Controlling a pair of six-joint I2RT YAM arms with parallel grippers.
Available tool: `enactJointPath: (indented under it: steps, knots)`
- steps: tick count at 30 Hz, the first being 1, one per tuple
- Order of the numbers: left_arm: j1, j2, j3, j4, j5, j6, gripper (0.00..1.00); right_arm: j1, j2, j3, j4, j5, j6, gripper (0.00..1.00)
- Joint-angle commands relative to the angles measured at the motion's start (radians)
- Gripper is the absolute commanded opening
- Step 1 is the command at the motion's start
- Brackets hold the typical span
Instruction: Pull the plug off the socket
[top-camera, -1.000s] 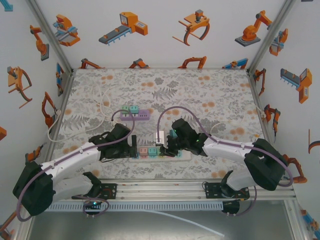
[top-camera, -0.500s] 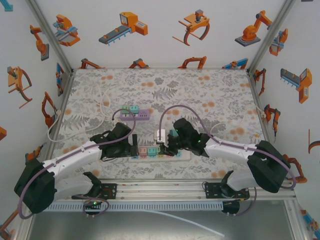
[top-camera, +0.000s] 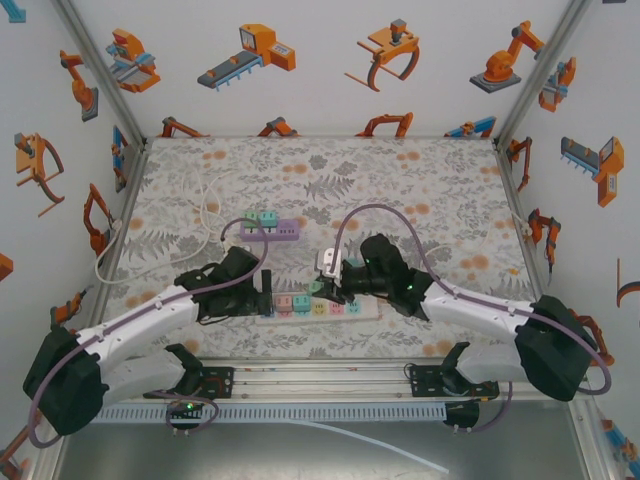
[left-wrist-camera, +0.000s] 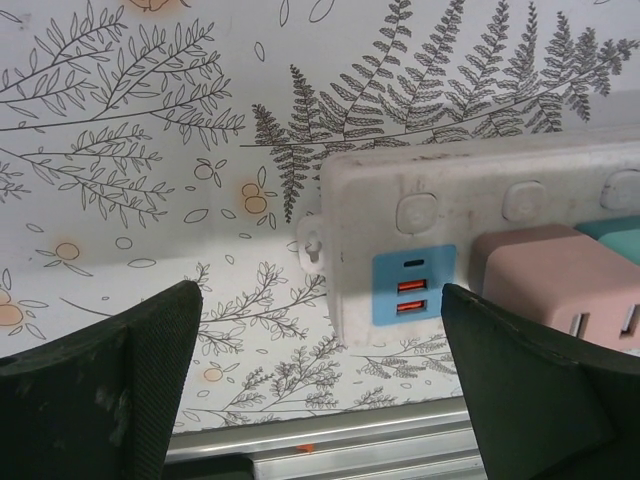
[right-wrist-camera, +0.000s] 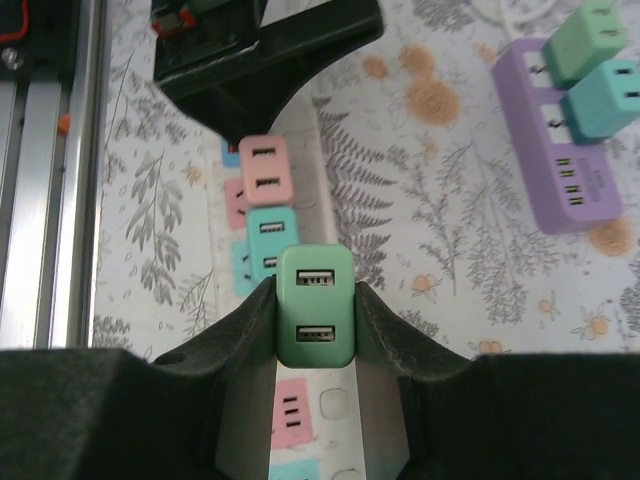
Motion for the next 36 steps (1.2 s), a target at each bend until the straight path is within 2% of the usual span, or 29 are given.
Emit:
enactJointPath:
  steps: [1, 6, 11, 14, 17, 21, 31, 36]
  knots:
    - [-0.006, -0.043, 0.053, -0.032, -0.002, 0.024, 0.97, -0.007, -0.028, -0.006, 0.146, 0.115, 0.168, 0.18]
    - [-0.005, -0.131, 0.091, 0.013, 0.062, 0.062, 0.97, -0.006, -0.036, -0.02, 0.245, 0.384, 0.517, 0.18]
    - [-0.005, -0.249, 0.108, 0.076, 0.118, 0.122, 0.97, -0.007, -0.031, -0.032, 0.226, 0.652, 0.91, 0.13]
    - [-0.005, -0.292, 0.128, 0.078, 0.149, 0.173, 0.97, -0.006, -0.01, -0.018, 0.164, 0.728, 1.093, 0.12]
    - [-0.006, -0.309, 0.148, 0.075, 0.198, 0.21, 0.97, -0.006, 0.028, 0.0, 0.119, 0.757, 1.198, 0.11]
    - [-0.009, -0.308, 0.172, 0.076, 0.251, 0.232, 0.97, -0.006, 0.09, 0.016, 0.093, 0.773, 1.275, 0.11]
    - [-0.031, -0.285, 0.158, 0.095, 0.244, 0.232, 0.97, -0.006, 0.282, 0.055, 0.138, 0.781, 1.336, 0.12]
    - [-0.034, -0.28, 0.153, 0.087, 0.224, 0.234, 0.97, -0.006, 0.349, 0.069, 0.167, 0.792, 1.35, 0.16]
